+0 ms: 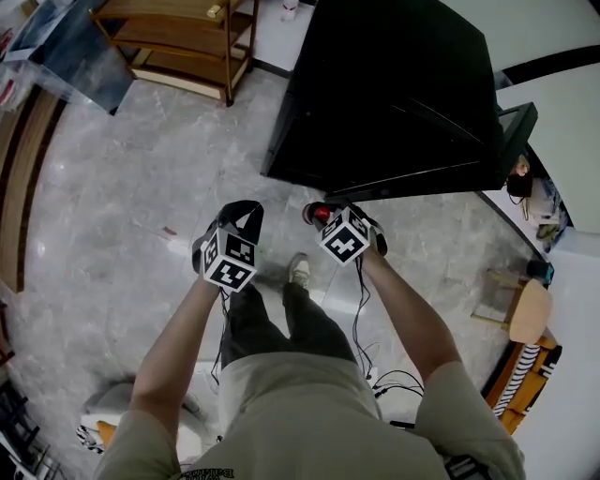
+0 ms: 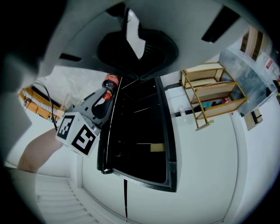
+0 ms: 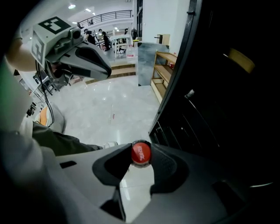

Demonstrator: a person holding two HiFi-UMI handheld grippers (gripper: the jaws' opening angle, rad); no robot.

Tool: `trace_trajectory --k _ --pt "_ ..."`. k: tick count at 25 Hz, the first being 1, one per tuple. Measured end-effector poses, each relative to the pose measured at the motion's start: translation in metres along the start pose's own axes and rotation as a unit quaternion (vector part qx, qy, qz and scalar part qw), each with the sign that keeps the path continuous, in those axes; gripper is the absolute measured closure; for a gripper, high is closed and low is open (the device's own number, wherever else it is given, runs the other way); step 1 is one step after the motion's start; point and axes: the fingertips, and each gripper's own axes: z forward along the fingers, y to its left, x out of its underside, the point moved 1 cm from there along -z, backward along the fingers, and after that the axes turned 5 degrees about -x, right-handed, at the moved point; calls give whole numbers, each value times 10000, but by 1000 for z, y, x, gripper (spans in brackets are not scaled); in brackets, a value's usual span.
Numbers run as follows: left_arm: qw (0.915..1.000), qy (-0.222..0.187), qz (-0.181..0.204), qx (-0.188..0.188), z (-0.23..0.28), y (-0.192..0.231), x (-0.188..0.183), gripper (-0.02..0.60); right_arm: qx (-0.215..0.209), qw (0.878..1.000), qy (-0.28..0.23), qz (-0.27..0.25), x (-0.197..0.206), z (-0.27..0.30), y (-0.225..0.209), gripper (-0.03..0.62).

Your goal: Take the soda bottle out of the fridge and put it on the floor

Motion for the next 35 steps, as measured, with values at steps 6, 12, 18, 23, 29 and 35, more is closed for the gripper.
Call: trace_trajectory --k 6,12,18,23,29,35 --pt "9995 175 -281 6 37 3 38 574 -98 9997 147 172 9 62 5 480" --pt "9965 619 -545 128 73 -1 93 574 -414 9980 375 278 17 122 16 480" --pt "9917 981 -791 241 107 -18 144 574 -405 9966 413 586 31 171 26 480" --pt "9876 1207 -939 354 141 -26 189 574 -521 9921 541 1000 47 224 34 480" --pt "9804 1470 -1191 550 177 -41 250 574 -547 9819 702 1674 72 284 55 480" --pt "9723 1770 -1387 639 204 -52 304 575 -405 9686 668 2362 101 340 63 480"
